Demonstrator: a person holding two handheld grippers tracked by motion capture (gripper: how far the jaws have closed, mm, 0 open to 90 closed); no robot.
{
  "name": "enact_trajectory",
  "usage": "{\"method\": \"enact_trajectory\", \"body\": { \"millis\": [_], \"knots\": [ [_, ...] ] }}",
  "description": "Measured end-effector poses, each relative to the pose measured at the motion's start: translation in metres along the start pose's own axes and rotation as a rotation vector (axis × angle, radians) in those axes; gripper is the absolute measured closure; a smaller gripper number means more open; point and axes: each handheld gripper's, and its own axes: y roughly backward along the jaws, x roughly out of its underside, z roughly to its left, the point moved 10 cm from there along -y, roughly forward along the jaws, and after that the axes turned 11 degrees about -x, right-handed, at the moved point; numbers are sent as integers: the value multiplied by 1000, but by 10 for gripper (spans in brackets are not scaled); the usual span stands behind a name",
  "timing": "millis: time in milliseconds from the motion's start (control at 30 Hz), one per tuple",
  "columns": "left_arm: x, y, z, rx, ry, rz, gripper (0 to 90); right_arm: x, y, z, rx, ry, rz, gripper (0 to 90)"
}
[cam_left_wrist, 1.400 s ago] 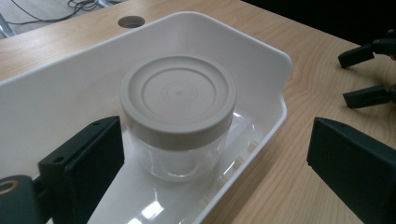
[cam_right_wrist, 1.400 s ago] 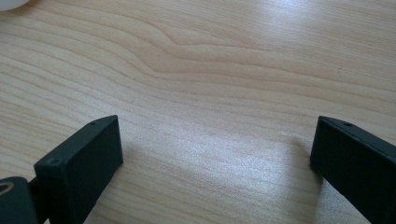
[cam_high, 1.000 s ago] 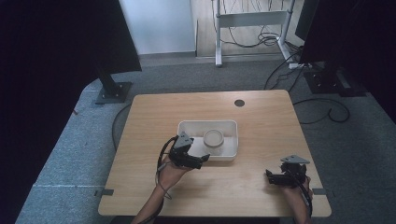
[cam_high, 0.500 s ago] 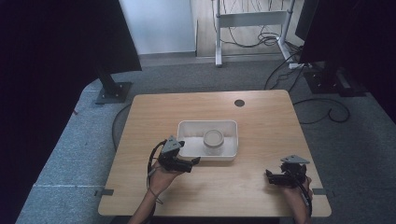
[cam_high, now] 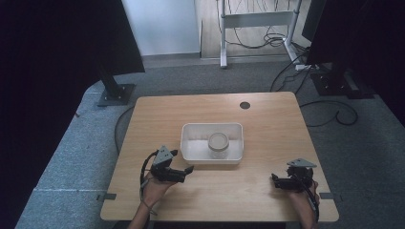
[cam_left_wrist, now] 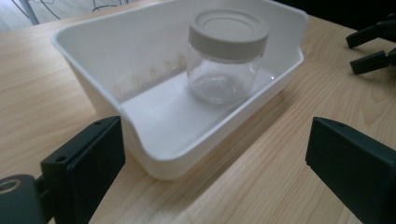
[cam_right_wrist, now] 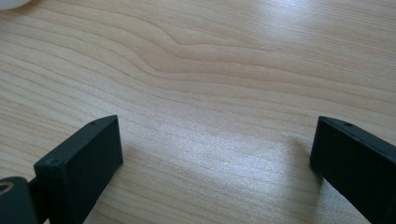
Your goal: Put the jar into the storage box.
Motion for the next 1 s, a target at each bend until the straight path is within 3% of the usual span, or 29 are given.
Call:
{"method": "enact_trajectory", "body": {
  "millis": [567,1000],
  "knots": [
    [47,1,10,-57,-15,85,46,0,0,1,-7,4,-4,35],
    [74,0,20,-113,-35,193,47,0,0,1,-7,5,-4,36]
  ]
}}
